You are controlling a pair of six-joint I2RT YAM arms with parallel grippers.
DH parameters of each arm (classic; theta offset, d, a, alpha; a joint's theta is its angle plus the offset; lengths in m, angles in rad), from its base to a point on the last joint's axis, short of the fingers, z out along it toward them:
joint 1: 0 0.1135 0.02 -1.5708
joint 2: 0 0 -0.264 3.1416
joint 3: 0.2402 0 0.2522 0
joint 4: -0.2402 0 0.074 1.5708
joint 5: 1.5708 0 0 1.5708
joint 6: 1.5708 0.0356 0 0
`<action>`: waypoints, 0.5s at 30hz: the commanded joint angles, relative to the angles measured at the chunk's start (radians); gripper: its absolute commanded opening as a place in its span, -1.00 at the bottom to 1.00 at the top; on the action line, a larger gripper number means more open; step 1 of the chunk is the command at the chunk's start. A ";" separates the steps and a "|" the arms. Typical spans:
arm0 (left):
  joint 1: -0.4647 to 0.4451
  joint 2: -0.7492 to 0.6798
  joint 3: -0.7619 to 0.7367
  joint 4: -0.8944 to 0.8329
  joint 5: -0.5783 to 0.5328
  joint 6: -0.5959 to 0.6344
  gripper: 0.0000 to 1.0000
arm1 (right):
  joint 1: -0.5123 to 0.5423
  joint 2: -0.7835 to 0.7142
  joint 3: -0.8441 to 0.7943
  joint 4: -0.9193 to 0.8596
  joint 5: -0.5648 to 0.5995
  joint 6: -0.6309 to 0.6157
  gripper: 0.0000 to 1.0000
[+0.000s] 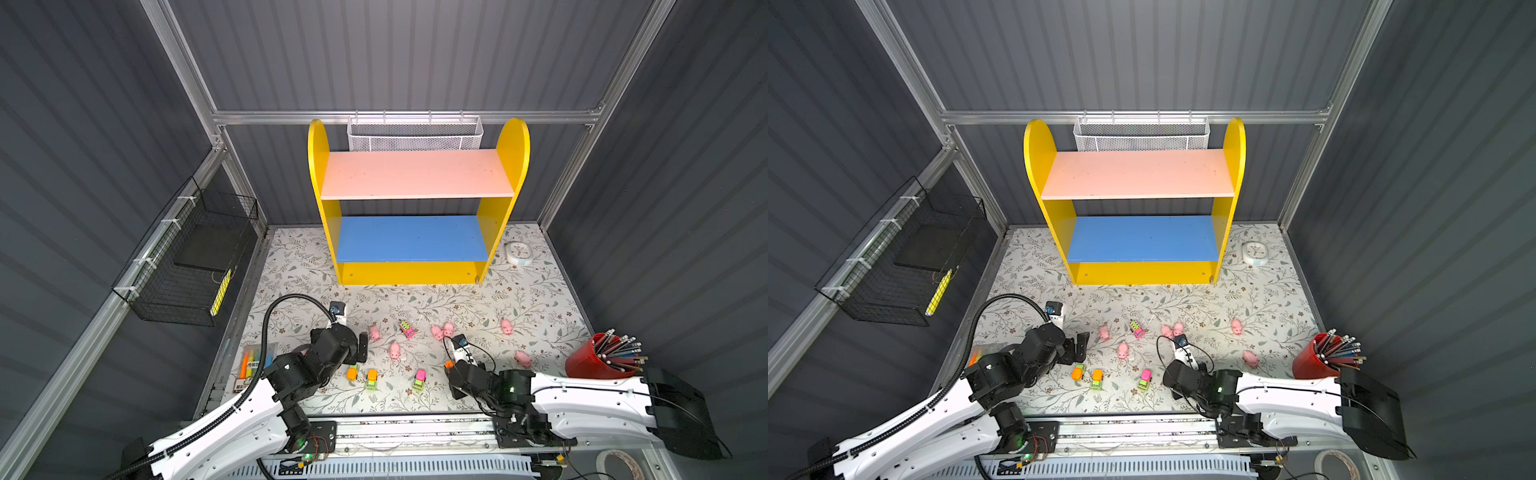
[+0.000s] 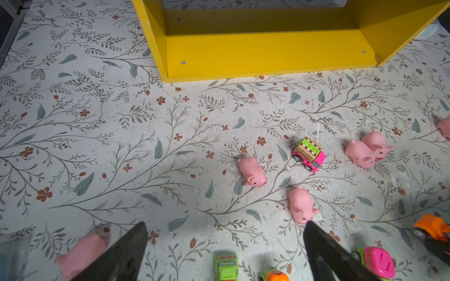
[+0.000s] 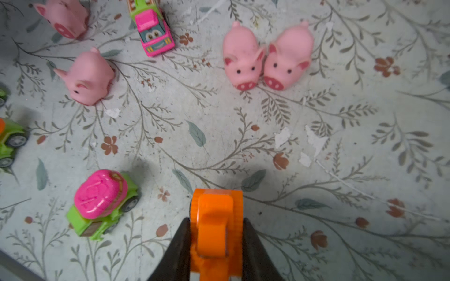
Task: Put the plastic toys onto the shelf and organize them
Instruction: 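Lift the orange toy car with the right gripper up to the pink shelf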
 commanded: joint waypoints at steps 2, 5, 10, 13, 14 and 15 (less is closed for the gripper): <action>-0.005 0.036 0.047 0.017 -0.037 -0.007 1.00 | -0.018 -0.024 0.142 -0.176 0.046 -0.060 -0.44; -0.005 0.064 0.064 0.055 -0.028 0.017 1.00 | -0.059 -0.025 0.240 -0.246 0.041 -0.110 -0.44; -0.005 0.155 0.143 0.096 0.022 0.084 1.00 | -0.176 -0.048 0.395 -0.313 -0.028 -0.232 -0.44; -0.005 0.212 0.199 0.111 0.049 0.123 0.99 | -0.266 -0.049 0.504 -0.354 -0.077 -0.311 -0.43; -0.004 0.227 0.216 0.123 0.069 0.142 1.00 | -0.294 -0.045 0.542 -0.372 -0.086 -0.337 -0.43; -0.005 0.242 0.230 0.131 0.086 0.157 0.99 | -0.317 -0.038 0.580 -0.388 -0.095 -0.357 -0.43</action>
